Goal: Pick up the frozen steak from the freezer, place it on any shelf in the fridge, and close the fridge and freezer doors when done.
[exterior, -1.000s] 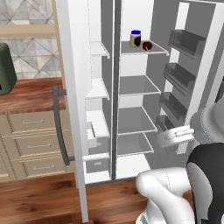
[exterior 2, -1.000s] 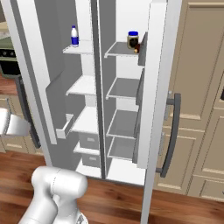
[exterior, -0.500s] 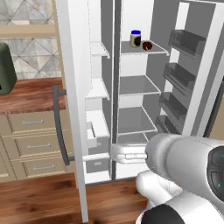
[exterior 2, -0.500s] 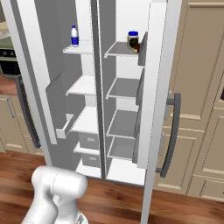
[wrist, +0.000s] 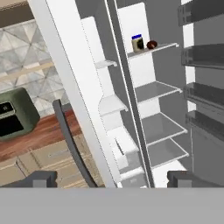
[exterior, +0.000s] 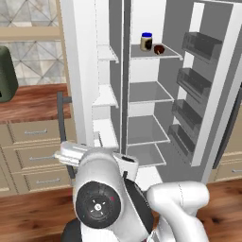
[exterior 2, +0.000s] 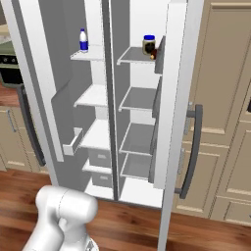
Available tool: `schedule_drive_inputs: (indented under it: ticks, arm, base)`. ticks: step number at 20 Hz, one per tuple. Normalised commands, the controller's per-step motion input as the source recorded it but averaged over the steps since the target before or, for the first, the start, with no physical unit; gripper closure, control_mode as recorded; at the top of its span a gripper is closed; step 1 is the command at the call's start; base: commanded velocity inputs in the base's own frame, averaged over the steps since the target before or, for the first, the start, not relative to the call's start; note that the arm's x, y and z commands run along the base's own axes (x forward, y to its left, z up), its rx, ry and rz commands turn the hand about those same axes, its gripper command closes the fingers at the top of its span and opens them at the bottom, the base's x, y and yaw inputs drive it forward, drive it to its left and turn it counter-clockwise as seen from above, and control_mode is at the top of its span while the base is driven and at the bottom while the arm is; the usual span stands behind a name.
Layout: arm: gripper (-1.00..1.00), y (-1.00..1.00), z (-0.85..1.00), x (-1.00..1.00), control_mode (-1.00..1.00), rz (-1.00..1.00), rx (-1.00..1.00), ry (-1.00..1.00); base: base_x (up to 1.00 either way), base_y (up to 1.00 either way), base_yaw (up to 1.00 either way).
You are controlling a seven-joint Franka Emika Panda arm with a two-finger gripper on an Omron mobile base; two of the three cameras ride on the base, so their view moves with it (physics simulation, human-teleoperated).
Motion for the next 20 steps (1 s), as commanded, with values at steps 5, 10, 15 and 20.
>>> schedule_drive_inputs:
  ticks: [5, 10, 15, 20]
  arm:
    - [-1.00, 0.83, -0.21, 1.00, -1.00, -0.30, -0.04, -0.05]
    - [-1.00, 0.60, -0.26, 1.00, -1.00, -0.23, -0.06, 0.00]
    - [-1.00, 0.30, -0.36, 1.00, -1.00, -0.02, 0.00, 0.00]
    - [-1.00, 0.28, -0.26, 1.00, -1.00, -0.04, -0.03, 0.00]
  base:
    - [0.00, 0.00, 0.00]
    - [0.00, 0.00, 0.00]
    - [0.00, 0.00, 0.00]
    - [0.00, 0.00, 0.00]
